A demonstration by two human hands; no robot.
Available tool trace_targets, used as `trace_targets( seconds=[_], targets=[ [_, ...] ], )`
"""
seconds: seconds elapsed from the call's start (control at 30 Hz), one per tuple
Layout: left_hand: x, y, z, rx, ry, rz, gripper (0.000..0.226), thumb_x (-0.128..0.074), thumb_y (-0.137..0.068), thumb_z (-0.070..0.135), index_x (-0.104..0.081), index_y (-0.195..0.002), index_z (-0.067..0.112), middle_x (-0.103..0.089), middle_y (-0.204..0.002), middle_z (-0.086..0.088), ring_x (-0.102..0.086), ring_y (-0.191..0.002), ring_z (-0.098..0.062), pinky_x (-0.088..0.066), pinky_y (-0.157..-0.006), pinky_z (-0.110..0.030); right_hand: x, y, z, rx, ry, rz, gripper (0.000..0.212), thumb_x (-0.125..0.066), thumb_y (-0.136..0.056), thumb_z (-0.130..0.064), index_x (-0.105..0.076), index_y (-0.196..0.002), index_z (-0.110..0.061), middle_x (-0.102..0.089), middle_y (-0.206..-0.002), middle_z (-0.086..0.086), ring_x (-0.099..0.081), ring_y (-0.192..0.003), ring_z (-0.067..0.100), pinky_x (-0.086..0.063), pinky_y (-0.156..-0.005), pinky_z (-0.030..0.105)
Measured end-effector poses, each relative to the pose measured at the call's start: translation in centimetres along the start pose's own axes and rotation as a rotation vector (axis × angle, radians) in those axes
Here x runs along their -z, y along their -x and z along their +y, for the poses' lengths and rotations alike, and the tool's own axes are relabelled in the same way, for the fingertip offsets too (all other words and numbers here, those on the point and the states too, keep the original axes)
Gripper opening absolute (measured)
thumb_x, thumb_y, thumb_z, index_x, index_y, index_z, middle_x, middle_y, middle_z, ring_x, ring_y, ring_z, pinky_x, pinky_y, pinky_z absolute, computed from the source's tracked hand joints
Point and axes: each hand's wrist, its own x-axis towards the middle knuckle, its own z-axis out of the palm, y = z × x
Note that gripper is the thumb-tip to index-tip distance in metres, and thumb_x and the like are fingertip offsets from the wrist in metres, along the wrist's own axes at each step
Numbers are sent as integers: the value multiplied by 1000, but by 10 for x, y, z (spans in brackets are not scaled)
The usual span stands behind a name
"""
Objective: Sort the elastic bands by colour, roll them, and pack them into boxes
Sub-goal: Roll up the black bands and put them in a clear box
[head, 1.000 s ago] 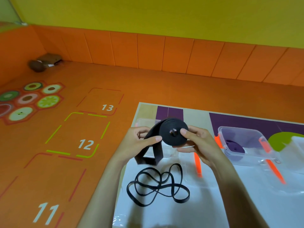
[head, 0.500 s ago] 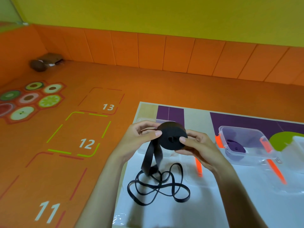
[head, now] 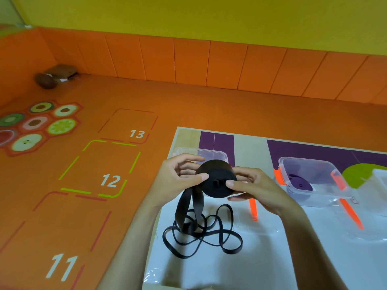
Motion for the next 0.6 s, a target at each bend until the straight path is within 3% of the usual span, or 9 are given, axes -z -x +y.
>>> trace_targets(
  seconds=[0.13,0.23,0.37,0.47,0.6],
  targets=[
    [0,-2,2,-3,-82,-54,40,-93,-80,17,-76,-115,28,-82,-101,-4,-79,-90,-20,-61,-81,-24,7,-2,-16,-61,318,-83,30,-86,-85,-37,-81,-114,-35,-81,-113,-7,-75,-111,11,-58,-97,32],
    [-4,-7,4,-9,-185,-93,38,-94,-78,23,-77,-111,30,-82,-101,4,-78,-94,-16,-60,-83,-22,10,-5,-25,-79,331,-92,35,-86,-88,-21,-78,-119,-32,-81,-113,-4,-76,-108,14,-64,-89,35],
    [-7,-16,7,-70,-254,-112,32,-92,-80,27,-75,-107,33,-81,-102,8,-77,-96,-14,-60,-84,-24,12,-8,-31,-59,308,-74,27,-86,-89,-25,-81,-115,-30,-82,-108,0,-78,-103,18,-67,-84,38],
    [-9,-19,7,-91,-251,-111,28,-90,-82,30,-75,-105,34,-80,-102,9,-77,-96,-15,-59,-82,-21,13,-7,-31,-50,228,-28,25,-89,-86,-27,-83,-110,-30,-83,-103,5,-80,-99,22,-66,-80,33],
    [-7,-17,1,-57,-121,-91,30,-91,-82,29,-81,-110,34,-82,-107,5,-78,-101,-15,-58,-84,-20,7,-4,-20,-26,108,43,39,-93,-72,-41,-84,-109,-30,-83,-103,8,-80,-99,23,-65,-78,27]
  ],
)
